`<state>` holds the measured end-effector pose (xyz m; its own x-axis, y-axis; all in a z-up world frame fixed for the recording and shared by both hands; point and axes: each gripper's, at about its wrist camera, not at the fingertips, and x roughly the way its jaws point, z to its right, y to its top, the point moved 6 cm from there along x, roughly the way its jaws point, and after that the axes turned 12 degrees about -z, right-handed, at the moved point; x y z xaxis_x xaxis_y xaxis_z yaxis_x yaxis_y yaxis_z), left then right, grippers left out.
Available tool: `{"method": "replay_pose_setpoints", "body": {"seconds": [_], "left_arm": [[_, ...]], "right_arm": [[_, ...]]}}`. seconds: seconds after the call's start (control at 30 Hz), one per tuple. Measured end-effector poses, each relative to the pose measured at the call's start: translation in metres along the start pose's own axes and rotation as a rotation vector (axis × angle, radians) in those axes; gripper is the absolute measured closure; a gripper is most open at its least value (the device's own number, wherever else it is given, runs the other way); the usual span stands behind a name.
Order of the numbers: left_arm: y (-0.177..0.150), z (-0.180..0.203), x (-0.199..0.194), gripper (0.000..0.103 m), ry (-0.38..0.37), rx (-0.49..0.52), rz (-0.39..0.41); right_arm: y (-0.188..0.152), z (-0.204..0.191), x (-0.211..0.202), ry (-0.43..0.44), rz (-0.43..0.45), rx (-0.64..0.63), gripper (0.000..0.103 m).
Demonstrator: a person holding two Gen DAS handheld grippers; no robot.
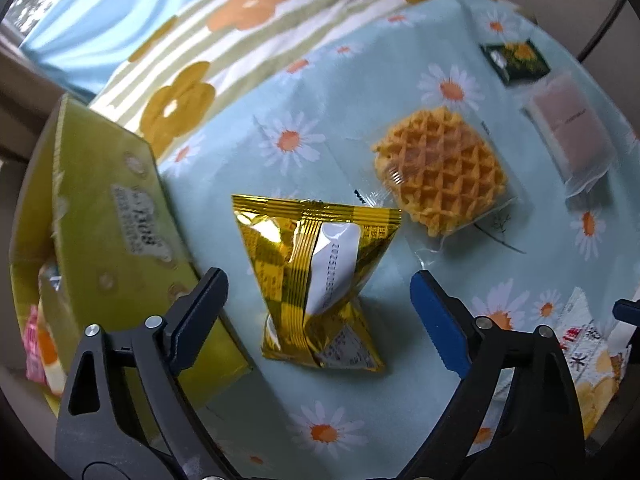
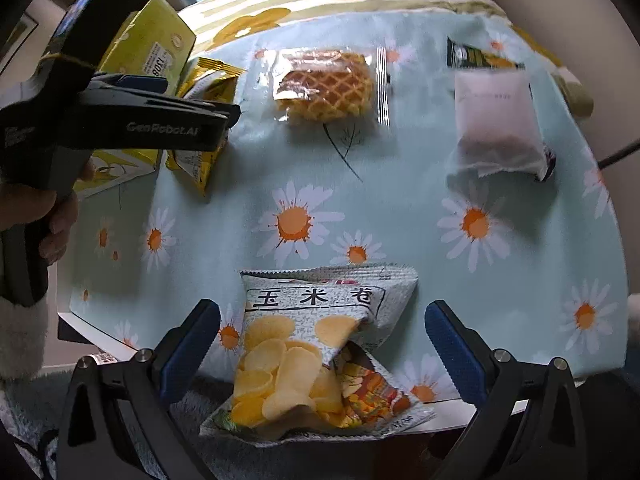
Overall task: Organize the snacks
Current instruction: 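Grasp the gold bag with the left tool while the right grasps the corn chip bag, then lift both bags and carry them over the box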
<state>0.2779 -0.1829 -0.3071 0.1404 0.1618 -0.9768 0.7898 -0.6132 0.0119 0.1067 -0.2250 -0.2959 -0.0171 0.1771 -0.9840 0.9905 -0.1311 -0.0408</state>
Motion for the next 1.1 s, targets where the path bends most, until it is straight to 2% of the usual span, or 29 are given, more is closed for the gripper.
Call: {"method": "replay_pose_setpoints", "body": {"seconds": [0.1,0.27,0.33,0.47,0.57,0.9,0.97,1.03,1.1], "left_arm": [[0.003,-0.001,0.012,0.023,0.005,0.026,-0.043],[-0.002,-0.003,0.032,0.028,-0.022,0.054,-0.121],[-0.003,-0.004,0.039,0.035,-0.043,0.053,-0.140],[-0.001,-0.006,0.040,0.050,-0.103,0.039,-0.125],[-0.001,-0.006,0.039,0.054,-0.108,0.035,-0.107],[-0.013,-0.007,0.026,0.056,-0.137,-0.024,-0.064],[-0.014,-0.007,0.026,0.056,-0.142,-0.028,-0.061],[-0.017,-0.003,0.024,0.056,-0.147,-0.030,-0.059],[-0.019,0.001,0.023,0.056,-0.148,-0.031,-0.057]], "right_arm": [[0.000,0.000,0.003,0.004,-0.012,0.010,0.001],[-0.001,-0.001,0.008,0.001,-0.032,0.008,0.001],[0.000,-0.005,0.014,0.002,-0.041,0.007,0.001],[-0.002,-0.009,0.023,0.004,-0.060,0.006,0.001],[0.000,-0.013,0.030,0.000,-0.066,0.004,0.001],[0.005,-0.019,0.039,-0.013,-0.091,-0.026,0.002],[0.004,-0.020,0.042,-0.022,-0.100,-0.036,0.007],[0.004,-0.023,0.047,-0.027,-0.114,-0.045,0.020],[0.003,-0.023,0.051,-0.028,-0.131,-0.055,0.025]]}}
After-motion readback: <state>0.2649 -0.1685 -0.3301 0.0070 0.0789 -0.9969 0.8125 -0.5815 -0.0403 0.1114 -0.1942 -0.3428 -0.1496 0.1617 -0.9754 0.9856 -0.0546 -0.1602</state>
